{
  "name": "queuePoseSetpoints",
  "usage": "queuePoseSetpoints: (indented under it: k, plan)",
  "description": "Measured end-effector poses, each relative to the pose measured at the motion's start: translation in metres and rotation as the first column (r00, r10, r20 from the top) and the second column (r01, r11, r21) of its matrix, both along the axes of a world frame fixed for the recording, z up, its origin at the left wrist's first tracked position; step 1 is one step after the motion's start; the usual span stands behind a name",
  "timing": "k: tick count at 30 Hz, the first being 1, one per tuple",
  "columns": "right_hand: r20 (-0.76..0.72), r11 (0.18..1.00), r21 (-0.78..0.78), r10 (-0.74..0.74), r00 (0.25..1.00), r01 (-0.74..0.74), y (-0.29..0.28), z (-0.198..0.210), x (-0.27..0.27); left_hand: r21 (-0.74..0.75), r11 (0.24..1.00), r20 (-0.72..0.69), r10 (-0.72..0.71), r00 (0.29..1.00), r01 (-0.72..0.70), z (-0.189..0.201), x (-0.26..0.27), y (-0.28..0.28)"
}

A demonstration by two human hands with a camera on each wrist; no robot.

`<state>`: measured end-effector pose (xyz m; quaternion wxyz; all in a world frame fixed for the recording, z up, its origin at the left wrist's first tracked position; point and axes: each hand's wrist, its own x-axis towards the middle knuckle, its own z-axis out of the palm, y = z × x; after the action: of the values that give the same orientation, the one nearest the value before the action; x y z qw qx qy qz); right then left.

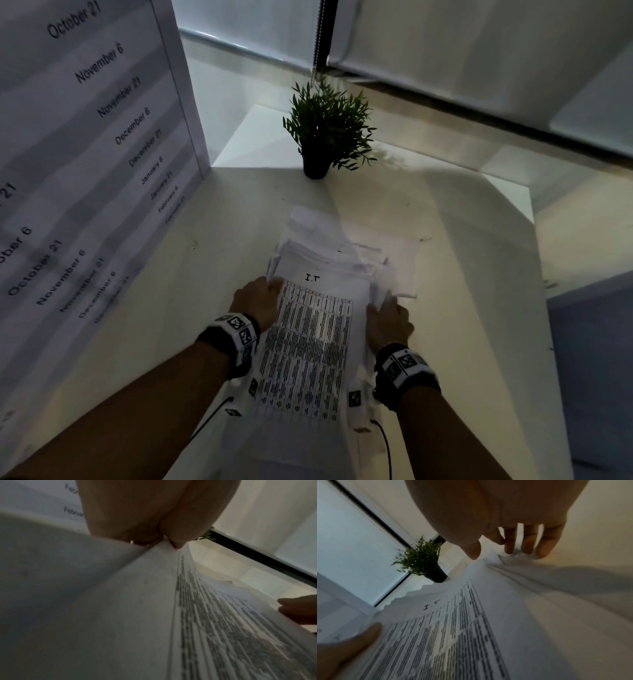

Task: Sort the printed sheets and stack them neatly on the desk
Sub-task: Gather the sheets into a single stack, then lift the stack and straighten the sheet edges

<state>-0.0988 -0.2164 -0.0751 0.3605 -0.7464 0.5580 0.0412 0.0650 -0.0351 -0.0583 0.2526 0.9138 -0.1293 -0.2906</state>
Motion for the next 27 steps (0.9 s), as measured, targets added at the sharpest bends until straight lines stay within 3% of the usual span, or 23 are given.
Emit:
queuePoseSetpoints:
  k: [2, 5, 8, 10, 15, 18, 22, 24, 27]
  plan:
    - [-0.029, 1.0, 0.023, 0.019, 0.999, -0.018, 0.006, -0.003, 0.003, 0.015, 0.999, 0.003, 0.052, 0.999, -0.052, 0.004, -0.004, -0.01]
    - [0.143, 0.997, 0.07, 0.035, 0.989, -0.046, 0.012, -0.014, 0.006, -0.164, 0.974, -0.219, 0.117, 0.969, -0.155, 0.004, -0.009, -0.022]
    - [0.059, 1.0, 0.005, -0.002, 0.998, 0.001, 0.013, -0.015, -0.001, -0.166, 0.969, -0.334, 0.121, 0.935, -0.185, 0.01, -0.008, -0.019]
    - [0.048, 0.999, -0.005, 0.046, 0.998, -0.046, 0.018, -0.018, -0.006, -0.163, 0.969, -0.365, 0.117, 0.924, -0.187, 0.017, -0.011, -0.018]
    - [0.149, 0.999, 0.039, -0.006, 0.989, 0.0, 0.029, -0.019, -0.019, -0.158, 0.963, -0.293, 0.163, 0.942, -0.216, 0.005, -0.021, 0.006]
    - [0.218, 1.0, 0.028, -0.005, 0.976, -0.001, 0.027, -0.013, -0.032, -0.365, 0.908, -0.281, 0.105, 0.954, -0.208, 0.012, -0.029, 0.02]
    - [0.502, 0.972, 0.233, -0.141, 0.854, 0.024, 0.02, 0.031, -0.036, -0.62, 0.761, -0.305, -0.012, 0.952, -0.189, 0.049, -0.028, 0.035]
    - [0.571, 0.981, 0.196, -0.129, 0.811, 0.018, 0.014, 0.068, -0.033, -0.692, 0.699, -0.261, -0.014, 0.965, -0.177, 0.077, -0.022, 0.038]
    - [0.715, 0.993, 0.105, -0.116, 0.69, 0.057, 0.01, 0.13, -0.03, -0.782, 0.621, -0.038, 0.041, 0.998, -0.055, 0.127, -0.021, 0.032]
